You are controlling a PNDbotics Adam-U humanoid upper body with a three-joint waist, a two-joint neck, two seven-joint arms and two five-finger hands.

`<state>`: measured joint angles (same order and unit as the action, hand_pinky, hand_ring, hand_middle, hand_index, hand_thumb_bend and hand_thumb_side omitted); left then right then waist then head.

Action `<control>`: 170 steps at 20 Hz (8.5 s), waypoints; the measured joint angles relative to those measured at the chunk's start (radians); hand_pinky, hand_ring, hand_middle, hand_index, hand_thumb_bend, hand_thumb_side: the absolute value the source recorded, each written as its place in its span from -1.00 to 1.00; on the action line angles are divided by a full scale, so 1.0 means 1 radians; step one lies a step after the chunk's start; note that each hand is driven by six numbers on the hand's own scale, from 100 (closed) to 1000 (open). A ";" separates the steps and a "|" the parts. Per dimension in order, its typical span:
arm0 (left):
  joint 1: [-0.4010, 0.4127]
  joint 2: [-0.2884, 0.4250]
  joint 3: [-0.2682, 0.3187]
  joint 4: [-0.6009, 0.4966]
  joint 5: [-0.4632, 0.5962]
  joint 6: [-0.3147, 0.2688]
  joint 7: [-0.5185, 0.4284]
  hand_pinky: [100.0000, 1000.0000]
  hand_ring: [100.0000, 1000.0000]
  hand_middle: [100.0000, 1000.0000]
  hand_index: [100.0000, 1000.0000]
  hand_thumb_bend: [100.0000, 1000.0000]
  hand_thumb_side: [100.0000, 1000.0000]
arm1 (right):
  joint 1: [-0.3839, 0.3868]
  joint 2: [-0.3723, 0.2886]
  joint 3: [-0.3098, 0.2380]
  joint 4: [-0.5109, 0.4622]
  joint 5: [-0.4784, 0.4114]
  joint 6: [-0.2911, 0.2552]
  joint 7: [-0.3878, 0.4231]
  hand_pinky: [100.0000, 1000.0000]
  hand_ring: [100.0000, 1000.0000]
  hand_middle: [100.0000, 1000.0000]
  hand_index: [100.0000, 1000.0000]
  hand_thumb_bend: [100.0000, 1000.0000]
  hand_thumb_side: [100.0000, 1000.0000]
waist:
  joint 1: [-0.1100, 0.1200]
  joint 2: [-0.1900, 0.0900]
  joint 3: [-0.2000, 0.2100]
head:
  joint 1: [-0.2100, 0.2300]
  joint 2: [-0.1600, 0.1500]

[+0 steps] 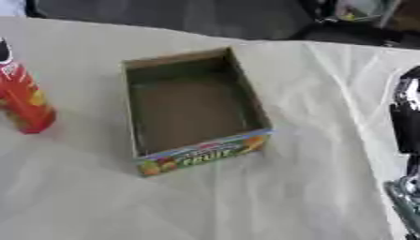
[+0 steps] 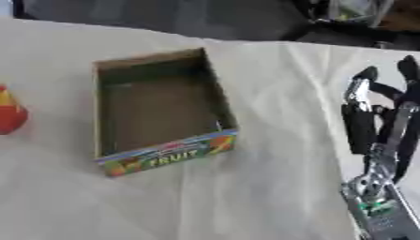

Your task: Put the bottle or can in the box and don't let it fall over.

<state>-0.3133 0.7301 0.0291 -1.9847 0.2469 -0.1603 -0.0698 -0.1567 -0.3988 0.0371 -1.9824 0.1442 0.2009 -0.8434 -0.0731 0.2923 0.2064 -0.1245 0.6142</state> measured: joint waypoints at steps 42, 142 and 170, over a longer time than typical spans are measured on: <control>-0.512 0.336 -0.098 0.393 -0.430 0.102 -0.805 0.42 0.67 0.66 0.72 -1.00 0.54 | 0.070 -0.054 0.004 0.000 0.018 0.065 0.077 -0.35 0.35 0.78 0.89 -1.00 0.24 | 0.051 -0.095 0.067 | 0.043 0.070; -0.996 -0.134 -0.155 1.078 -1.039 -0.032 -0.617 0.44 0.70 0.68 0.73 -0.98 1.00 | 0.059 -0.045 0.040 0.000 -0.035 0.053 0.057 -0.39 0.31 0.77 0.88 -1.00 0.34 | 0.015 -0.008 0.013 | 0.141 -0.072; -1.026 -0.124 -0.135 1.047 -0.959 0.006 -0.630 0.48 0.73 0.71 0.76 -1.00 1.00 | 0.061 -0.045 0.044 0.000 -0.036 0.048 0.048 -0.39 0.32 0.78 0.88 -1.00 0.35 | 0.021 0.002 0.021 | 0.149 -0.071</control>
<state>-1.3393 0.6064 -0.1064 -0.9377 -0.7119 -0.1544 -0.6995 -0.0959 -0.4436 0.0810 -1.9824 0.1077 0.2489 -0.7950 -0.0523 0.2947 0.2271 0.0241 0.5431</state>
